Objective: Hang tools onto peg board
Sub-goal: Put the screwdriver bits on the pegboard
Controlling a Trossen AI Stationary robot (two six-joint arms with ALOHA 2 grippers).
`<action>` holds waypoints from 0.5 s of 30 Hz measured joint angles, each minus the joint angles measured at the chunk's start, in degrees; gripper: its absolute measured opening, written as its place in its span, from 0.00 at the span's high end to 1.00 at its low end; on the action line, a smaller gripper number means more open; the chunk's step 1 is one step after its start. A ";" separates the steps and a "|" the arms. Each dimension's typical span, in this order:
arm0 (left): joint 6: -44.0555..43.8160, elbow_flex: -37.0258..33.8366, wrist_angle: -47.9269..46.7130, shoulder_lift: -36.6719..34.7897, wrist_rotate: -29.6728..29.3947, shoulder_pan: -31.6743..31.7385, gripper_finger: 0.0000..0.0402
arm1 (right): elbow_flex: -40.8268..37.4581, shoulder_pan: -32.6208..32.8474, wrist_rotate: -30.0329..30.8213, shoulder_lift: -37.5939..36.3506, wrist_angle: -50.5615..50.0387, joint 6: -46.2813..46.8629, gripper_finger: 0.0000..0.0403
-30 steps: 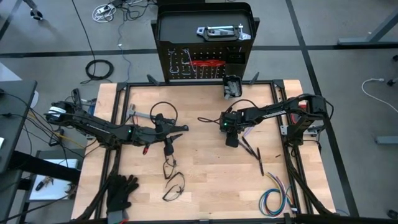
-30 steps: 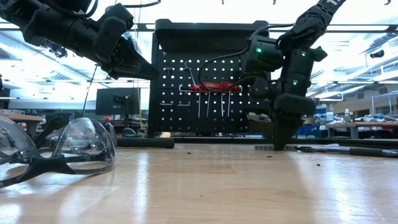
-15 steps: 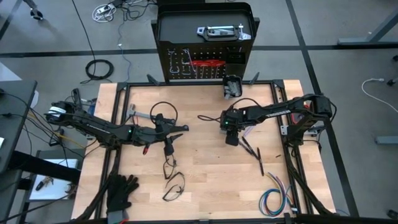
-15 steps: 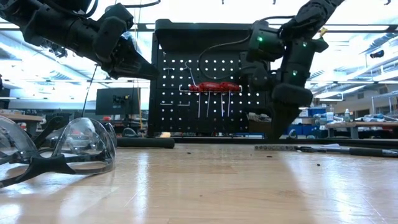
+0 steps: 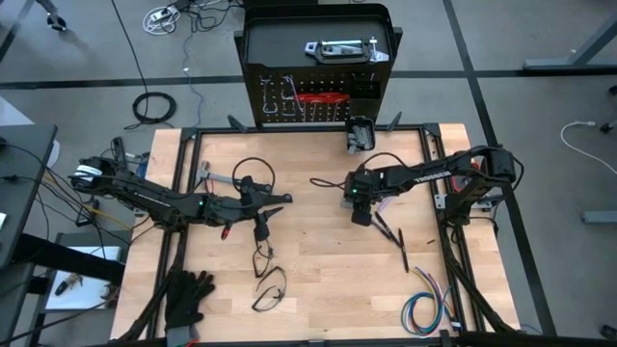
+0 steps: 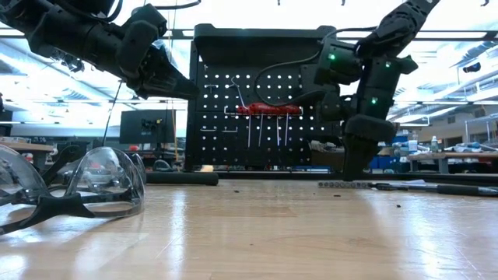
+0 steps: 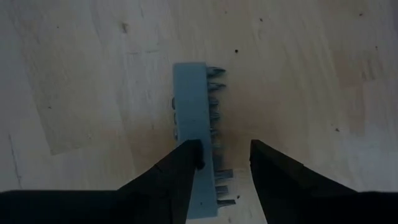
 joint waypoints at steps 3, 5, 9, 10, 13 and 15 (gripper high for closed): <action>-0.02 0.00 0.02 0.02 -0.02 0.00 0.61 | -0.05 2.06 1.03 0.02 0.47 -0.02 0.59; -0.04 0.00 0.02 0.00 0.18 0.00 0.61 | -0.05 3.91 2.29 0.04 0.70 -0.26 0.59; -0.50 0.00 0.18 0.00 1.86 0.02 0.61 | -0.12 7.66 4.99 0.10 1.06 -0.46 0.60; -0.85 0.00 0.38 0.01 2.34 0.01 0.61 | -0.15 8.61 5.67 0.12 1.28 -0.48 0.60; -2.00 0.00 1.30 0.13 3.88 0.00 0.61 | -0.18 10.70 7.13 0.20 1.94 -0.50 0.60; -3.39 0.00 2.20 0.64 5.51 0.00 0.61 | -0.21 11.64 7.50 0.22 2.49 -0.35 0.60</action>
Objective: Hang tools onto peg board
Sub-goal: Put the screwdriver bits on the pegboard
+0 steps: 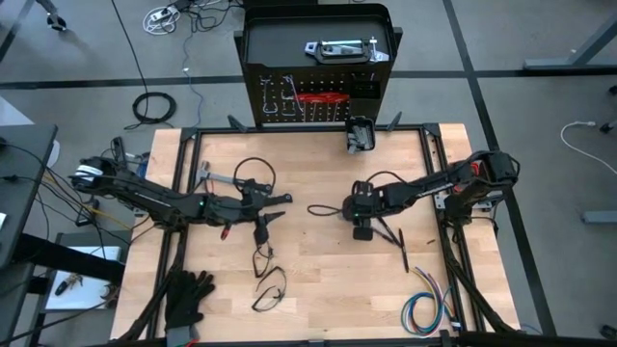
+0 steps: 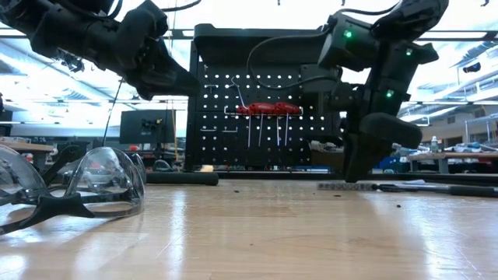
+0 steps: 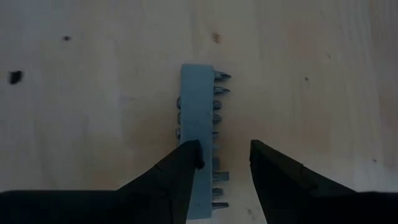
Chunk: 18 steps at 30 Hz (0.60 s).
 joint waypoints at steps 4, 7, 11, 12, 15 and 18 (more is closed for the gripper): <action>-1.80 0.02 2.30 2.94 2.20 0.00 0.61 | 0.34 0.53 0.24 0.02 0.41 1.64 0.60; -3.05 1.33 2.94 6.69 3.02 0.64 0.61 | 0.37 0.53 0.04 0.01 0.82 2.88 0.60; -3.49 5.67 3.22 12.71 8.05 2.49 0.61 | 0.40 0.53 -0.82 -2.34 2.49 6.05 0.60; -3.70 7.02 2.53 14.45 9.41 3.05 0.61 | 0.46 0.53 -0.88 -3.27 2.64 6.46 0.60; -3.20 11.72 0.70 20.10 13.41 4.51 0.61 | 0.46 0.63 -0.96 -5.54 1.03 7.61 0.60; -2.63 16.01 0.24 26.09 17.51 6.29 0.61 | 0.37 0.66 -1.43 -6.85 -0.86 9.39 0.60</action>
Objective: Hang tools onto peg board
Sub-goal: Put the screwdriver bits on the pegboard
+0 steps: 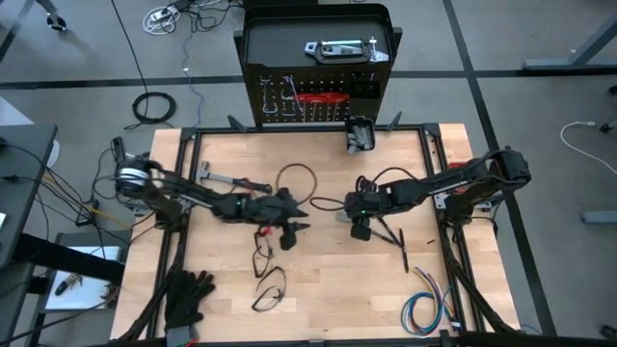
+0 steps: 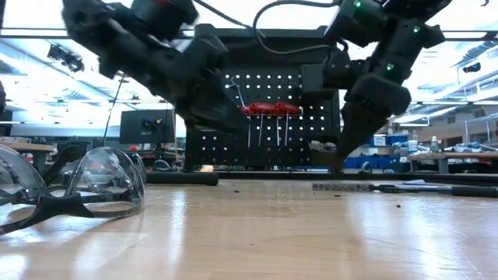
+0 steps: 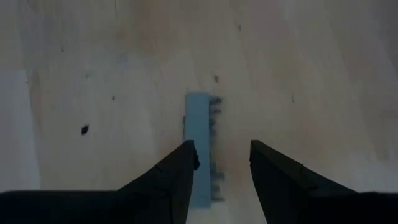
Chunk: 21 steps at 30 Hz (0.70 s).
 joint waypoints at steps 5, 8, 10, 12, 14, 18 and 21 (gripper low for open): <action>0.08 7.20 0.03 9.14 6.04 2.72 0.61 | -3.89 0.00 -5.45 -1.62 1.42 0.24 0.59; 0.52 11.68 -0.26 13.95 7.81 3.85 0.61 | -6.58 -0.26 -5.04 -2.78 3.18 0.98 0.58; 1.72 14.65 -0.24 16.62 8.21 4.53 0.61 | -7.86 -0.56 -4.09 -3.10 3.86 1.49 0.57; 2.84 17.51 -0.31 19.04 8.57 5.25 0.61 | -8.34 -0.61 -4.07 -3.10 4.19 2.00 0.56; 3.16 20.23 -1.94 20.94 9.14 6.07 0.61 | -8.66 -0.59 -4.09 -3.10 4.23 2.71 0.55; 3.06 24.18 -4.81 24.22 12.03 7.45 0.60 | -9.13 -0.59 -4.41 -3.10 4.25 3.20 0.53; 3.17 26.53 -5.61 26.72 12.82 8.05 0.60 | -9.93 -0.63 -4.57 -2.55 5.74 3.41 0.51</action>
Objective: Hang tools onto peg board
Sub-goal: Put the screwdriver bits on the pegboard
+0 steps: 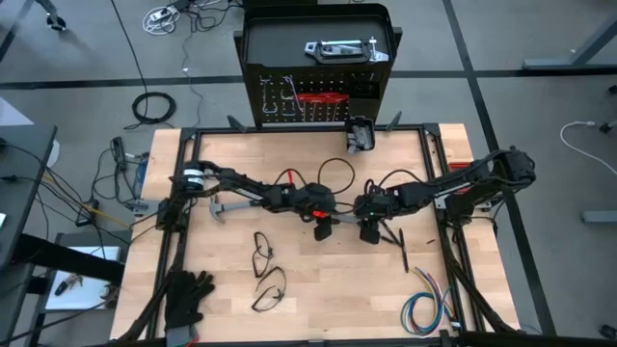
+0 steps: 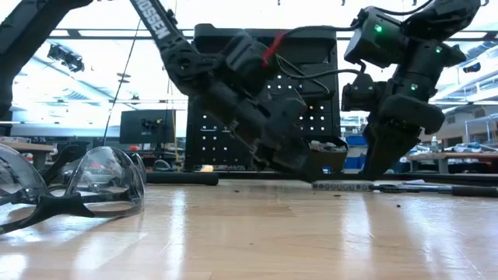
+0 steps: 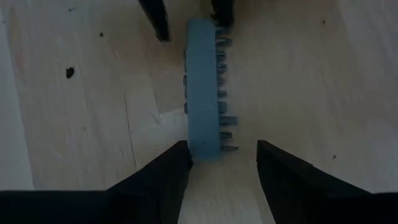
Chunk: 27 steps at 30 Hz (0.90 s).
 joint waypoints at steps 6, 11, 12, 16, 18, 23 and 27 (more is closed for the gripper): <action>4.46 2.06 0.57 2.92 1.43 0.06 0.58 | -2.06 0.14 -1.07 2.16 6.46 1.06 0.48; 7.58 1.99 0.61 2.99 1.34 0.02 0.57 | -2.20 0.57 -0.53 5.30 8.31 0.17 0.49; 7.72 1.97 0.94 3.01 1.34 -0.04 0.57 | -2.11 0.59 -0.51 5.82 8.24 -0.16 0.50; 8.70 1.95 1.15 3.10 1.24 -0.07 0.57 | -2.00 0.59 -0.43 7.06 8.75 -1.52 0.55; 8.85 1.95 1.15 3.10 1.22 -0.07 0.57 | -2.02 0.63 -0.44 7.14 9.04 -3.03 0.61; 8.63 1.88 1.87 3.12 0.97 -0.07 0.57 | -2.02 0.68 -0.51 7.13 9.15 -5.90 0.77; 8.60 1.86 1.22 2.76 1.04 -0.07 0.57 | -1.96 0.68 -0.51 7.13 8.99 -6.15 0.77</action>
